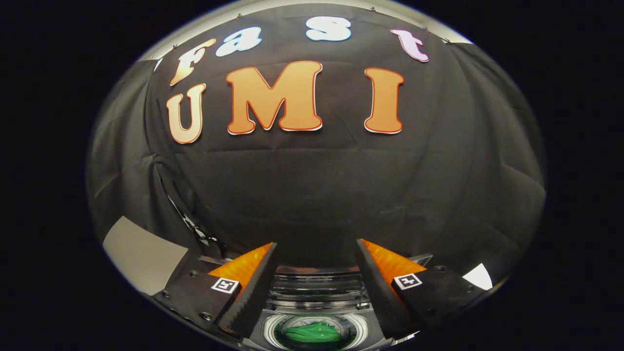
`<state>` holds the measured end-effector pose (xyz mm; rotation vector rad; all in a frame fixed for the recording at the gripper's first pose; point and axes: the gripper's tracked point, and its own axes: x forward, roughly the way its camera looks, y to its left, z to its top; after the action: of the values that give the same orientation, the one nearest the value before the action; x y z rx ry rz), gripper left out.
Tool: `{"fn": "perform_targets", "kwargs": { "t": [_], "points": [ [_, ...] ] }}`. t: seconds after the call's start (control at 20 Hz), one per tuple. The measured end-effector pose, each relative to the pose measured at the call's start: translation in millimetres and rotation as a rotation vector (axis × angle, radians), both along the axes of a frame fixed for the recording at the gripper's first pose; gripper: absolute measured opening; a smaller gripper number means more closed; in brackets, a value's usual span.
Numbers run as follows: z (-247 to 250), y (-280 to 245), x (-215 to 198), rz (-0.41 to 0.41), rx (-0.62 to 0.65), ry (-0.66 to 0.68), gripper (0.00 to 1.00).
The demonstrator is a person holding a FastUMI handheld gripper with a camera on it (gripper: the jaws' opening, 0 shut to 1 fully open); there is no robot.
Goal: Put the clothes into the washing machine and then close the washing machine lid.
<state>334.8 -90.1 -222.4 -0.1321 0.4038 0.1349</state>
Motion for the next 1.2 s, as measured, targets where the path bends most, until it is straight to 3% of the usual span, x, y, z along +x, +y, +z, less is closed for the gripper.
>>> {"fn": "perform_targets", "kwargs": {
  "t": [0.55, 0.75, 1.2],
  "points": [
    [-41, 13, 14, 0.014, -0.024, 0.070, 0.98],
    [-43, 13, 13, -0.008, 0.056, 0.052, 0.98],
    [-41, 0, -30, -0.008, 0.031, 0.042, 1.00]
  ]
}}
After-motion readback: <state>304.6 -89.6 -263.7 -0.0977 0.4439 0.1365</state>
